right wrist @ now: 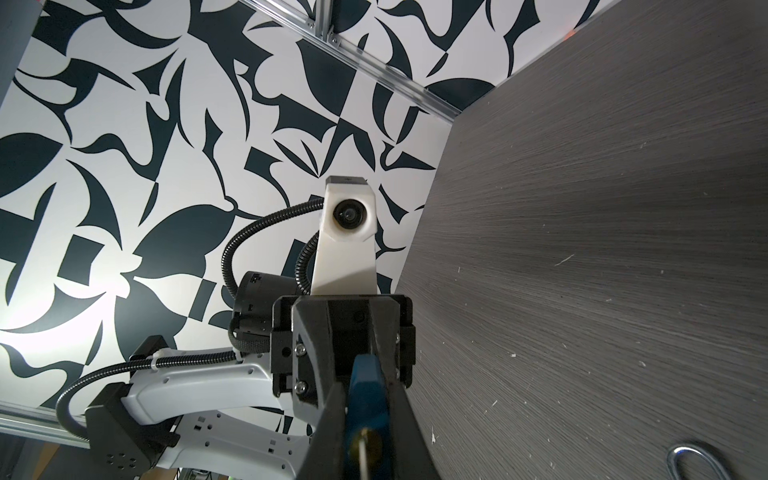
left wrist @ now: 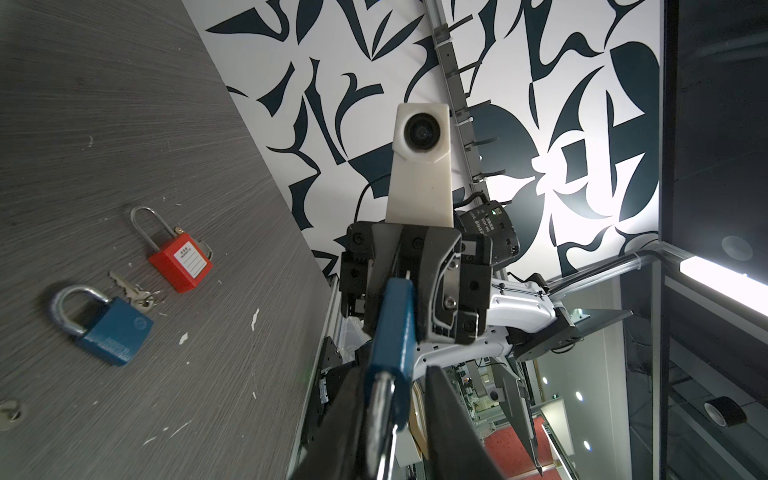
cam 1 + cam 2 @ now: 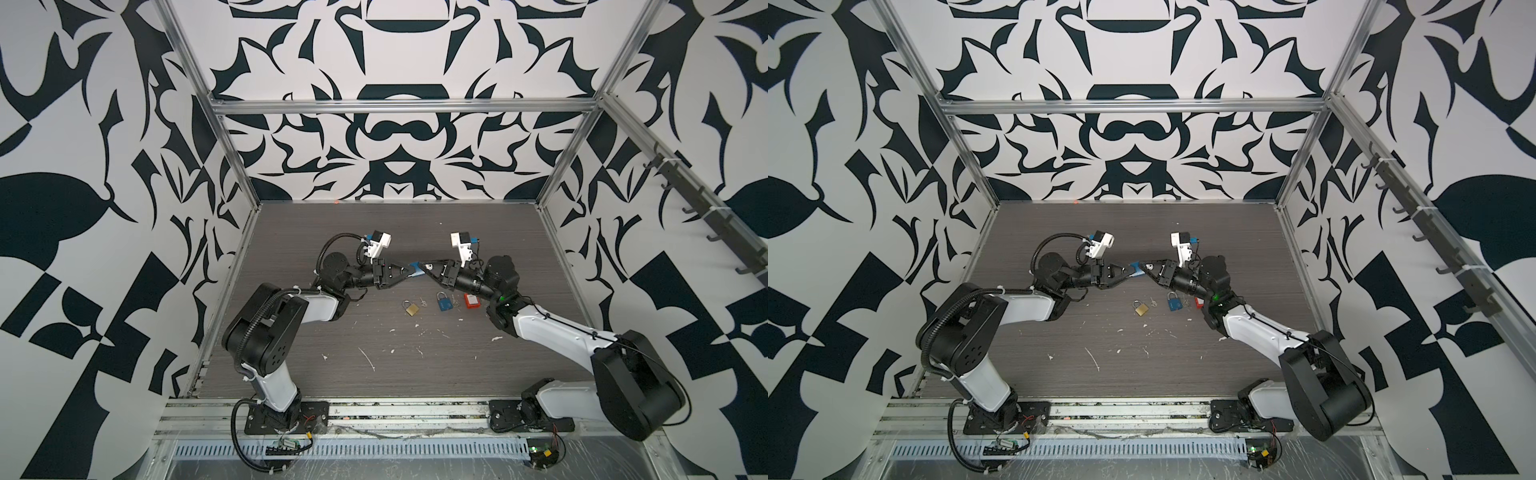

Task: Lock with the key

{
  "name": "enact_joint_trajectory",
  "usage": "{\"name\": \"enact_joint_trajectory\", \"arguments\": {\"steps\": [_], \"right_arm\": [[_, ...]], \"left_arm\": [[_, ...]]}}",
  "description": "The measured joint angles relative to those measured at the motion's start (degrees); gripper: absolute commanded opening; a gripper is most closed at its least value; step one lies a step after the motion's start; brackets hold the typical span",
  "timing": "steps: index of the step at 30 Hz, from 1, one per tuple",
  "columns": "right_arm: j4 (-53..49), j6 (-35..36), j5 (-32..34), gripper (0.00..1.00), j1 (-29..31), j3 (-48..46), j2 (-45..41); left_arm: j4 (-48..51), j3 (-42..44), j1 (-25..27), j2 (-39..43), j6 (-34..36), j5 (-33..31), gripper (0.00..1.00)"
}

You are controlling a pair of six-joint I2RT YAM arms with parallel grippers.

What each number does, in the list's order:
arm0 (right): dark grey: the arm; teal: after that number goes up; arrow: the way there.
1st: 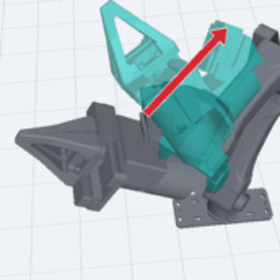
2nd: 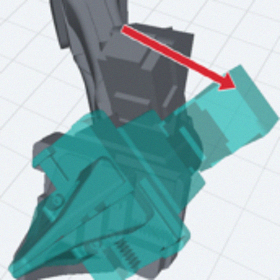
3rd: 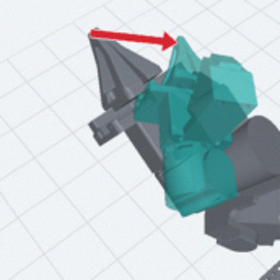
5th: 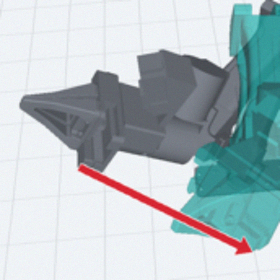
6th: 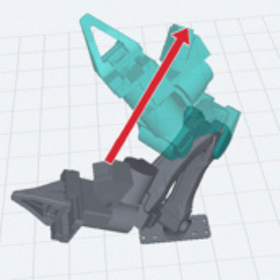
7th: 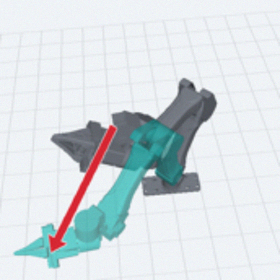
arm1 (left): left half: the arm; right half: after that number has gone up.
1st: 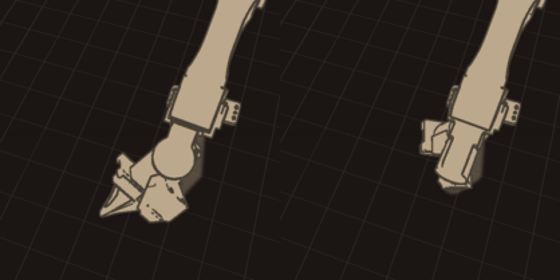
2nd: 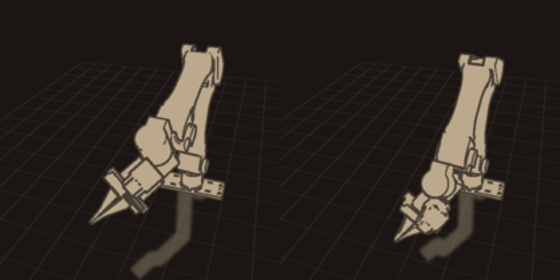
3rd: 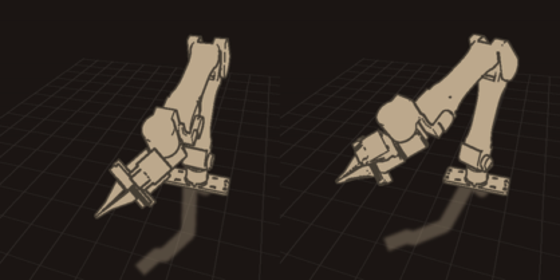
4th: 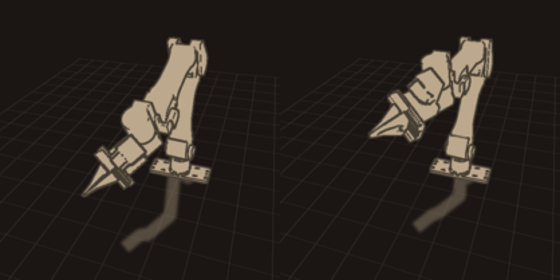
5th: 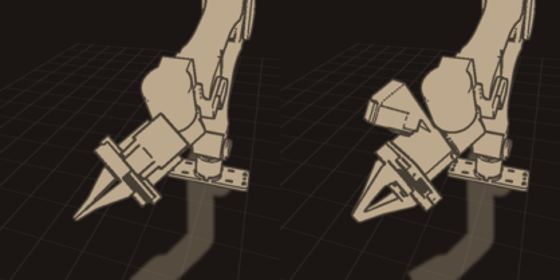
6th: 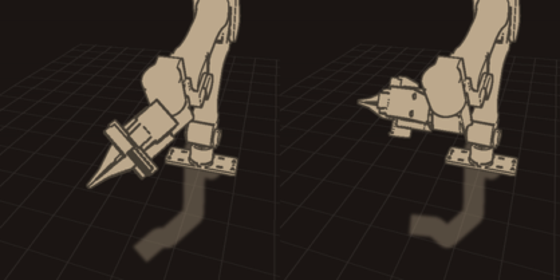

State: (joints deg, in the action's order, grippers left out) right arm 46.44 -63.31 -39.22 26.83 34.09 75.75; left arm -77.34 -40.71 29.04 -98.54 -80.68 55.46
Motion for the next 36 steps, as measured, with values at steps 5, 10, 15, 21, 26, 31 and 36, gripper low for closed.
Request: {"name": "enact_joint_trajectory", "arguments": {"steps": [5,10,15,21,26,31,36], "right_arm": [[0.9,0.0,0.0,0.00,0.5,0.0,1.0],[1.5,-0.4,0.0,0.00,0.8,0.0,1.2],[1.4,-0.7,0.0,0.31,0.7,0.0,1.2],[-6.8,1.4,0.2,0.52,-1.4,0.0,-2.7],[-10.7,2.4,-3.6,0.52,-5.8,0.2,-6.9],[-12.2,1.8,-12.5,0.41,-8.3,2.5,-4.1],[-16.8,3.5,-17.2,0.32,-8.5,4.2,-3.0]], "left_arm": [[0.0,-0.1,0.0,-0.4,-0.3,0.0,0.26],[-0.1,-0.1,0.0,-0.5,-0.5,0.0,0.17],[-0.9,-0.1,0.0,-0.7,-0.8,0.2,0.00],[-0.9,-0.1,-1.1,-1.8,-0.8,2.4,0.00],[-0.9,-0.1,-1.7,-2.4,-1.2,6.5,0.00],[-0.8,-0.4,-1.7,-3.8,-2.5,11.4,0.00],[-0.9,-0.4,-1.7,-3.8,-3.5,14.1,0.00]]}}
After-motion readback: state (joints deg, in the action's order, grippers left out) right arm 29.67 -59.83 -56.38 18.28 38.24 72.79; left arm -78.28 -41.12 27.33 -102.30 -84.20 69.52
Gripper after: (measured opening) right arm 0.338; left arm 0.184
